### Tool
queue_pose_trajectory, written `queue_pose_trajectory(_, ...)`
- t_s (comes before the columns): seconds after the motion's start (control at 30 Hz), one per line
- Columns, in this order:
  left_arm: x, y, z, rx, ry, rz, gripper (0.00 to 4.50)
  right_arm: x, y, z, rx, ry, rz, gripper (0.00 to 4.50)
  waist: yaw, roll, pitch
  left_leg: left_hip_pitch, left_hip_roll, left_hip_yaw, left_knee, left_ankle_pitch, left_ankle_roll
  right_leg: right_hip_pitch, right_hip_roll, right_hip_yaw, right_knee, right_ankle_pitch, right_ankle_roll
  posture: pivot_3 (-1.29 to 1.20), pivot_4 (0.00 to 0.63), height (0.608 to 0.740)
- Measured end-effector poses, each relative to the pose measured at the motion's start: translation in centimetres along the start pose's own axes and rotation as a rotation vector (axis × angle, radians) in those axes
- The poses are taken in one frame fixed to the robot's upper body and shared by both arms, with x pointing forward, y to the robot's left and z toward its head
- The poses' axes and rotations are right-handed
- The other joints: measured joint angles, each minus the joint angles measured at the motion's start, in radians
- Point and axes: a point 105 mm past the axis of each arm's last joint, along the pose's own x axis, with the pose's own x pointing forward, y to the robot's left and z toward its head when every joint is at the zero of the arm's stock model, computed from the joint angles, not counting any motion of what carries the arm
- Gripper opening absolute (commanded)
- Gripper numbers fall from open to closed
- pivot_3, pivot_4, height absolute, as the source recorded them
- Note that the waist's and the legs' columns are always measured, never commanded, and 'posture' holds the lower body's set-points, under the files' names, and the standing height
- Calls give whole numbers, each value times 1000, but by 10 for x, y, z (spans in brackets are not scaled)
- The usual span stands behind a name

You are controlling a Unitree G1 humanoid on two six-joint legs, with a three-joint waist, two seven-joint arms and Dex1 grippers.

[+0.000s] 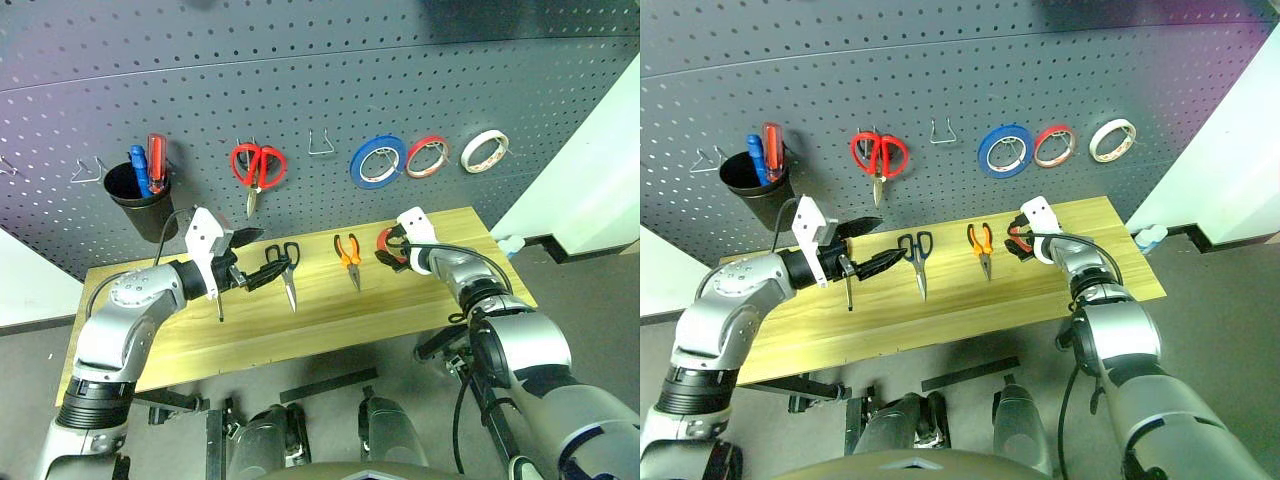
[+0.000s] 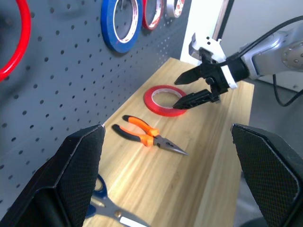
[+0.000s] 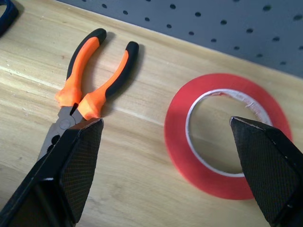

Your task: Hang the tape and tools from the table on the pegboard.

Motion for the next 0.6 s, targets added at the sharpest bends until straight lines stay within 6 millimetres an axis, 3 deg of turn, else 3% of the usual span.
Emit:
queue_pose_trajectory(0.17,3,-1,1,-5,-28,24,4459,1,8,-3,39,15,64,4500,-6,-1,-14,1,0,0,0,1,2,1,0,0,0,0,0,-102,20,740)
queue_pose_trajectory(0.6,0,-10,4,-32,-64,40,4459,1,11,-3,30,20,82,4500,0,-1,-19,2,0,0,2,0,0,1,0,1,2,0,0,-83,86,740)
